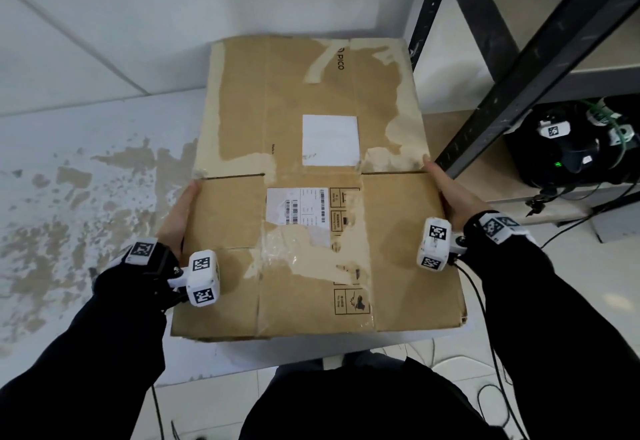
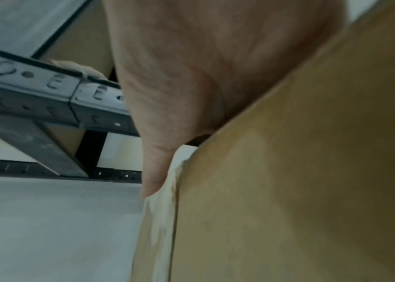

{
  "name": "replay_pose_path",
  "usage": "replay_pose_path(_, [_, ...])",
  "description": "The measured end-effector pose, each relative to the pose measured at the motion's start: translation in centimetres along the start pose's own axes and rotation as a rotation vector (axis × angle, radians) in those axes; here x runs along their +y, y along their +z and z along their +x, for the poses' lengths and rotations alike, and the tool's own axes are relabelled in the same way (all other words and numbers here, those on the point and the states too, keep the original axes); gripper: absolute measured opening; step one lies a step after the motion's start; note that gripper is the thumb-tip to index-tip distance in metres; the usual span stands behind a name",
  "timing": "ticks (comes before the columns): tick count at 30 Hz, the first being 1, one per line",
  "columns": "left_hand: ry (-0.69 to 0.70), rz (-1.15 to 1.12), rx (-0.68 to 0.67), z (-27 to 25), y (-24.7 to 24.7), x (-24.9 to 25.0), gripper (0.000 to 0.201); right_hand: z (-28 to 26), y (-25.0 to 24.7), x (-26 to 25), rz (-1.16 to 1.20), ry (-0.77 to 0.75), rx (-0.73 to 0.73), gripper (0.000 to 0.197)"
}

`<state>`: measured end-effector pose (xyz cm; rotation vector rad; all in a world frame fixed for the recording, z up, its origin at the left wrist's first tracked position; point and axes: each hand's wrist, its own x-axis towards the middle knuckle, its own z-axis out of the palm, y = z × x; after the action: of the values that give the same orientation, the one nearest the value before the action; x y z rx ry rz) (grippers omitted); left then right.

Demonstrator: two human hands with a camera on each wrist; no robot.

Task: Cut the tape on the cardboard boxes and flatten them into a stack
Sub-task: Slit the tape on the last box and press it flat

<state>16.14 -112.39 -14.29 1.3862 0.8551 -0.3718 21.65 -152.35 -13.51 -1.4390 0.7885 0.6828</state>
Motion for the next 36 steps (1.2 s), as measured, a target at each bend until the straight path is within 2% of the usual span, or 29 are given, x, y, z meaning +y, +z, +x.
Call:
replay_pose_path(4, [0.001, -0.003, 0.033, 0.1, 0.8, 0.7, 0.048, 1.2, 1.1, -0.2, -0.063, -0.040, 0.060, 0.072])
replay_pose_path(7, [-0.006, -0.044, 0.063, 0.1, 1.5, 1.0, 0.053, 1.5, 1.2, -0.3, -0.057, -0.063, 0.090, 0.078])
replay_pose_path(10, [-0.022, -0.089, 0.055, 0.5, 2.1, 0.5, 0.055, 2.5, 1.3, -0.1, -0.065, -0.097, 0.116, 0.093])
replay_pose_path(13, [-0.032, -0.072, -0.001, 0.6, 2.2, 0.3, 0.048, 2.5, 1.3, -0.2, -0.076, -0.099, 0.094, 0.077])
replay_pose_path(15, [-0.038, -0.049, -0.065, 0.9, 1.5, 0.4, 0.046, 2.6, 1.0, -0.6, -0.096, -0.063, 0.086, 0.082])
replay_pose_path(18, [-0.034, -0.031, -0.117, 1.5, 1.0, 0.7, 0.040, 2.7, 0.7, -1.2, -0.075, -0.052, 0.094, 0.050])
replay_pose_path(19, [-0.031, -0.034, -0.115, 1.7, 1.1, 0.7, 0.038, 2.7, 0.8, -1.3, -0.065, -0.044, 0.113, 0.045])
replay_pose_path(21, [-0.035, -0.035, -0.099, 1.9, 1.3, 0.8, 0.038, 2.6, 1.1, -1.3, -0.058, -0.059, 0.114, 0.049])
replay_pose_path(22, [-0.046, -0.035, -0.092, 1.9, 1.3, 0.8, 0.038, 2.3, 1.4, -1.1, -0.047, -0.071, 0.107, 0.059])
replay_pose_path(24, [-0.072, -0.052, -0.065, 1.9, 1.2, 0.5, 0.040, 2.3, 1.7, -0.6, -0.022, -0.073, 0.118, 0.091])
replay_pose_path(25, [-0.073, -0.066, -0.058, 1.9, 1.1, 0.4, 0.041, 2.2, 1.9, -0.4, -0.007, -0.073, 0.119, 0.097])
replay_pose_path(28, [-0.082, -0.106, -0.072, 1.4, 1.1, 0.2, 0.046, 1.6, 2.3, -0.4, 0.025, -0.113, 0.110, 0.073])
replay_pose_path(32, [-0.079, -0.115, -0.090, 0.7, 0.4, -0.8, 0.051, 0.6, 2.3, 1.6, 0.002, -0.100, 0.106, 0.070])
replay_pose_path(36, [-0.139, -0.128, -0.138, -0.8, -0.8, -2.3, 0.058, -0.7, 2.4, 4.0, 0.028, -0.083, 0.093, 0.069])
